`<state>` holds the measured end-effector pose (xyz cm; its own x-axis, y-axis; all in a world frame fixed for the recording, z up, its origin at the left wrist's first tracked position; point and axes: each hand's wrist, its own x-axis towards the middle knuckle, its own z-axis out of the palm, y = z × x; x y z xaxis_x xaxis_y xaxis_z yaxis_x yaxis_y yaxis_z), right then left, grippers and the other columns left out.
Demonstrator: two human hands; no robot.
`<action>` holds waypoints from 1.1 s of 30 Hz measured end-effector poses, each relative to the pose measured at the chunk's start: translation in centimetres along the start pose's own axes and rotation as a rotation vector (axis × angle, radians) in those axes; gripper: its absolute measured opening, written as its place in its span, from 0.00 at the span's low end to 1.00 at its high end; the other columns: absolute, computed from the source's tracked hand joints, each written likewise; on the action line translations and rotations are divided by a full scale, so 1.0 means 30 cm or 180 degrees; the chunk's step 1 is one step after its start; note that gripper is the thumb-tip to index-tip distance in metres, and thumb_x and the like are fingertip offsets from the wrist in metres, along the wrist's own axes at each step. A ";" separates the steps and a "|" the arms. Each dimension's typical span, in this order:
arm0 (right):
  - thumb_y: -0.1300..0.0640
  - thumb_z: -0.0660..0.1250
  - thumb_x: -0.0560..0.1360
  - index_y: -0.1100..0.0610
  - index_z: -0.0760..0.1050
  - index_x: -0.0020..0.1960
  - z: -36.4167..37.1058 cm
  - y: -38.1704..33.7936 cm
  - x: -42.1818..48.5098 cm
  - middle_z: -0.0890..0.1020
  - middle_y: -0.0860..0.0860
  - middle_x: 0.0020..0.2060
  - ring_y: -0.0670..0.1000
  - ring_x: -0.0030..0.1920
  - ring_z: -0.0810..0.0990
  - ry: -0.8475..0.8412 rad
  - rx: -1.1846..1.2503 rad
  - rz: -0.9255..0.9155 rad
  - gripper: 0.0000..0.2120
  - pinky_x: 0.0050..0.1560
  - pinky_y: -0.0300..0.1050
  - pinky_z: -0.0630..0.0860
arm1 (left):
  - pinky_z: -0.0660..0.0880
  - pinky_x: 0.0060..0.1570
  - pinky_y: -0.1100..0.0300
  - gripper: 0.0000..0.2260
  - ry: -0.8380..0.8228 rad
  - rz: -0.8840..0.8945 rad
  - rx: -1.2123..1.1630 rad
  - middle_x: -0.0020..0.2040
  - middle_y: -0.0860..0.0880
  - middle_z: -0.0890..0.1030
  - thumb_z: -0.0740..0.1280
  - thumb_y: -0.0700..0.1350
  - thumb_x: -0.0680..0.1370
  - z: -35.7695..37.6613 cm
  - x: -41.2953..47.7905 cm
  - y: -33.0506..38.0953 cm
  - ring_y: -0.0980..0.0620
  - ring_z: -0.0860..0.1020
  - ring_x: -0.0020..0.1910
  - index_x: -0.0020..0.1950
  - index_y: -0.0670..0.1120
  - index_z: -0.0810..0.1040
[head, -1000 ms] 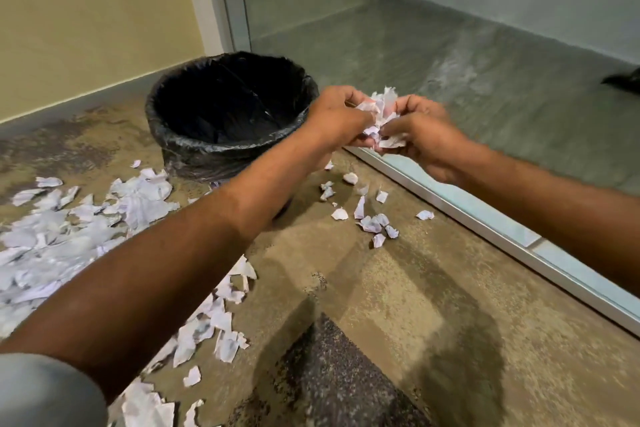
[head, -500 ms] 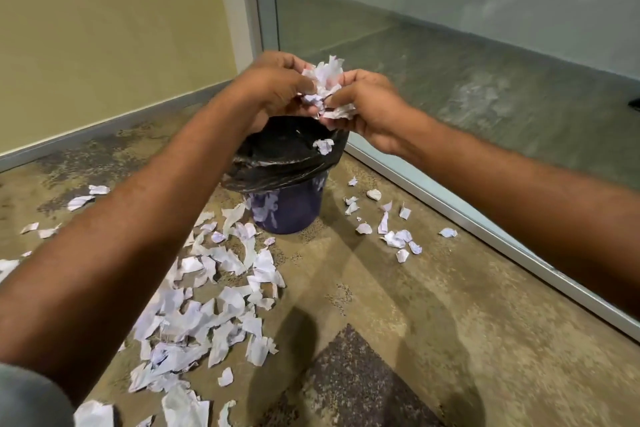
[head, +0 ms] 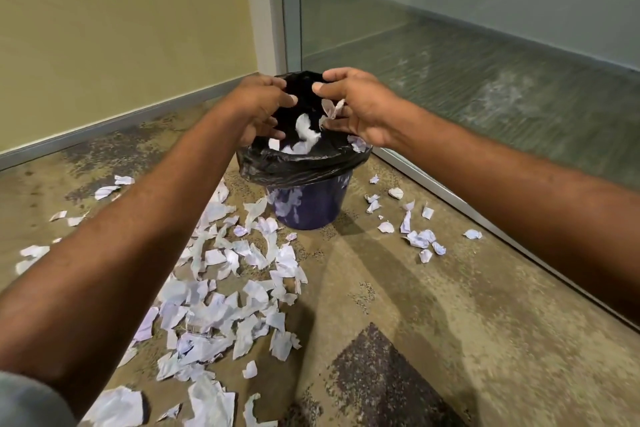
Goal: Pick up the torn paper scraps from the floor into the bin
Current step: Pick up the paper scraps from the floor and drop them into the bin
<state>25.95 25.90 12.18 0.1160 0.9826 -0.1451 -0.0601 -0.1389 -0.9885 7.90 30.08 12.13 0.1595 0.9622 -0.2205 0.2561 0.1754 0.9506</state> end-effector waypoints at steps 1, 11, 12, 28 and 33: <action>0.60 0.76 0.78 0.53 0.77 0.63 0.000 0.000 0.001 0.82 0.54 0.60 0.56 0.60 0.81 -0.0001 0.0018 0.0007 0.16 0.57 0.58 0.85 | 0.85 0.54 0.44 0.16 0.0020 0.0021 0.0026 0.65 0.41 0.77 0.73 0.41 0.80 -0.001 -0.002 -0.001 0.40 0.76 0.62 0.67 0.51 0.79; 0.49 0.75 0.80 0.55 0.78 0.49 -0.132 -0.002 -0.079 0.83 0.53 0.42 0.50 0.36 0.82 0.0406 -0.0946 -0.0582 0.11 0.35 0.46 0.82 | 0.84 0.57 0.46 0.05 -0.0186 0.0328 0.0291 0.59 0.46 0.84 0.73 0.43 0.81 0.039 -0.040 0.026 0.46 0.81 0.60 0.56 0.48 0.83; 0.44 0.73 0.81 0.56 0.78 0.46 -0.153 -0.003 -0.105 0.82 0.53 0.37 0.50 0.33 0.80 0.0453 -0.1193 -0.0767 0.15 0.33 0.45 0.80 | 0.84 0.57 0.47 0.05 -0.0205 0.0338 0.0310 0.58 0.46 0.84 0.73 0.42 0.81 0.038 -0.042 0.027 0.46 0.82 0.59 0.56 0.48 0.83; 0.36 0.68 0.82 0.51 0.88 0.53 -0.328 0.052 -0.175 0.89 0.53 0.49 0.55 0.53 0.88 -0.0039 -0.2355 -0.1738 0.20 0.56 0.62 0.85 | 0.83 0.44 0.55 0.05 0.0124 0.0794 0.0128 0.50 0.44 0.87 0.70 0.40 0.81 0.087 -0.074 0.095 0.50 0.82 0.41 0.56 0.44 0.83; 0.36 0.67 0.82 0.54 0.88 0.48 -0.423 0.086 -0.184 0.90 0.49 0.44 0.48 0.49 0.88 0.0130 -0.2359 -0.1375 0.23 0.50 0.57 0.87 | 0.83 0.41 0.56 0.07 0.0004 0.1017 0.0022 0.45 0.44 0.86 0.69 0.39 0.80 0.165 -0.099 0.124 0.51 0.82 0.37 0.57 0.41 0.84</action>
<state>37.75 18.55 9.89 0.0158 0.9646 0.2631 0.6591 0.1878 -0.7283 13.10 26.84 15.24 0.2318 0.9687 0.0891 0.1997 -0.1371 0.9702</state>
